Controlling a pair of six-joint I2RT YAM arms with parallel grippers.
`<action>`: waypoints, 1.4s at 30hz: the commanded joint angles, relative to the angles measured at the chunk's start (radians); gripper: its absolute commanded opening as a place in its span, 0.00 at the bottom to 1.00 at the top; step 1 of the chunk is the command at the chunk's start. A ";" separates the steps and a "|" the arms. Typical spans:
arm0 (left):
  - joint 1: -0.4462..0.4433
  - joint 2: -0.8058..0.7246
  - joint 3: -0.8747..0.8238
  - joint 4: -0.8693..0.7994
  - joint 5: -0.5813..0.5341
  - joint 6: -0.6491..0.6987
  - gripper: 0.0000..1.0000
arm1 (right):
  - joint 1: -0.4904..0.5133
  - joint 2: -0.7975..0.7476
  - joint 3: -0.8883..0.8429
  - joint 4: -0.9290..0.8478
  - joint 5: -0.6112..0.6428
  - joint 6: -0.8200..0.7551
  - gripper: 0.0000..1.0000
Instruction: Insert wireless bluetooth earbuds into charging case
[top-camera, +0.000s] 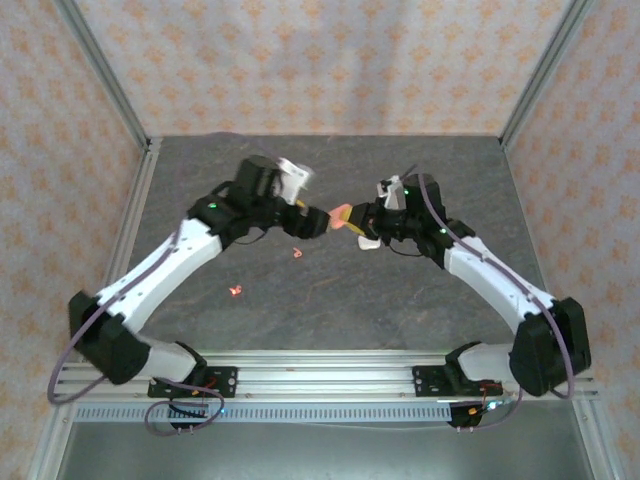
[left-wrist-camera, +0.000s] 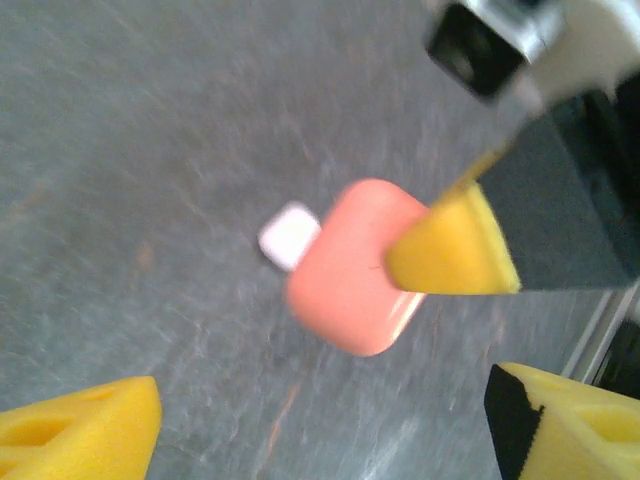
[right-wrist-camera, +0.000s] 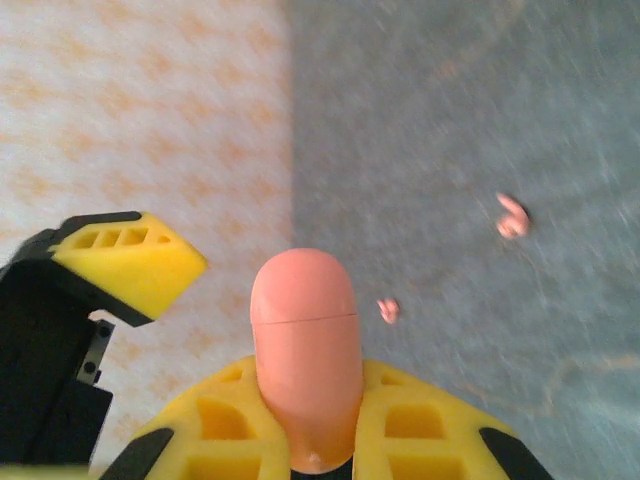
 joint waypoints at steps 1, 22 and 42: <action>0.090 -0.104 -0.064 0.160 0.032 -0.284 0.89 | 0.002 -0.072 -0.057 0.360 0.106 0.130 0.00; 0.056 -0.061 -0.138 0.780 0.306 -0.762 0.74 | 0.026 -0.029 0.000 0.794 -0.037 0.357 0.00; 0.005 -0.013 -0.100 0.792 0.326 -0.759 0.37 | 0.026 -0.081 -0.001 0.687 -0.005 0.275 0.00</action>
